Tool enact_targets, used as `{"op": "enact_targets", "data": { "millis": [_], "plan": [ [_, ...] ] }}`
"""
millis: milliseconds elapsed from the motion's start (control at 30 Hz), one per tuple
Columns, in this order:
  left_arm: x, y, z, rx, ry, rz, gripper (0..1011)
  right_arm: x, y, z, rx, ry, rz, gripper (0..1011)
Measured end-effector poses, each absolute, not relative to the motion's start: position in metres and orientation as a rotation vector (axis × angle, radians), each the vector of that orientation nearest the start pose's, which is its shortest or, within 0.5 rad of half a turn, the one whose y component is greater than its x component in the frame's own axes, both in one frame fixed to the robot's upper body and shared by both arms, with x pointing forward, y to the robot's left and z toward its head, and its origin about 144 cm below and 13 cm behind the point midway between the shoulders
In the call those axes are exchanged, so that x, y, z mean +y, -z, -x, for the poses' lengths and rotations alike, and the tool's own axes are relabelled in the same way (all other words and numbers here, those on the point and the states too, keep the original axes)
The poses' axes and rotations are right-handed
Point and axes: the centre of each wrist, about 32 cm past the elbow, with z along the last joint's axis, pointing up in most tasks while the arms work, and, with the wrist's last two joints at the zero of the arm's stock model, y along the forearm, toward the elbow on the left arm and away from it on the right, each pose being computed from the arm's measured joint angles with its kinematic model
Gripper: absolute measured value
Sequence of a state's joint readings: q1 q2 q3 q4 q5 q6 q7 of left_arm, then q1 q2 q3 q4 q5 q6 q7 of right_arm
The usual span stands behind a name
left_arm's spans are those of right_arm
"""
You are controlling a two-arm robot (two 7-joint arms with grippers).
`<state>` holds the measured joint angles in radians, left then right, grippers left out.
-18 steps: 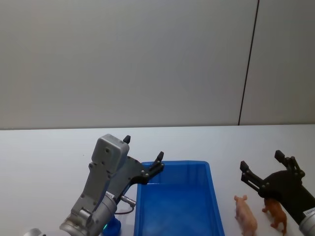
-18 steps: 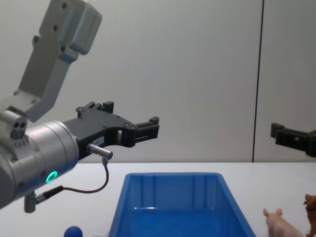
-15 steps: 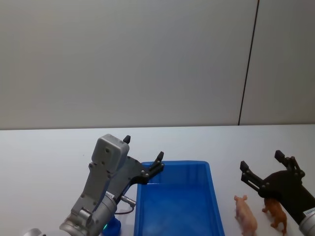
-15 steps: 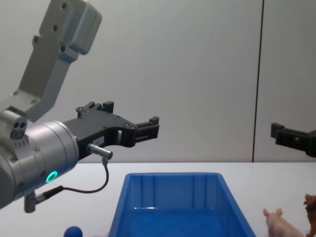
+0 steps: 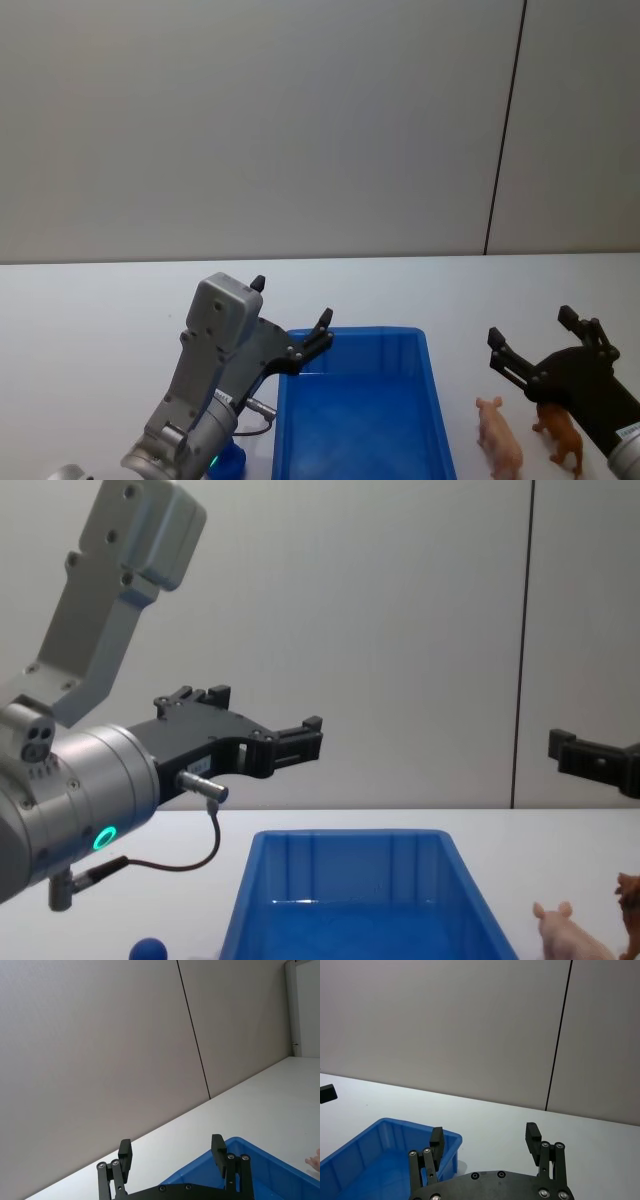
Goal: Pick up the two dolls from the table and place them into the box.
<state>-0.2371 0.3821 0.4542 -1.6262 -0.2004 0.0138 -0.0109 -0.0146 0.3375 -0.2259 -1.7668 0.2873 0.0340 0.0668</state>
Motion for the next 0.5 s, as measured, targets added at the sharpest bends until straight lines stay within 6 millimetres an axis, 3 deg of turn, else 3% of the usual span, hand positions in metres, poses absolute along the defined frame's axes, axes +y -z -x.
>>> {"op": "enact_targets", "data": {
  "millis": [500],
  "plan": [
    [0.1984, -1.2044, -0.4920, -0.268, -1.124, -0.061, 1001, -0.2371, -1.1887, -0.4433, -0.075, 1.229, -0.026, 1001]
  ]
}}
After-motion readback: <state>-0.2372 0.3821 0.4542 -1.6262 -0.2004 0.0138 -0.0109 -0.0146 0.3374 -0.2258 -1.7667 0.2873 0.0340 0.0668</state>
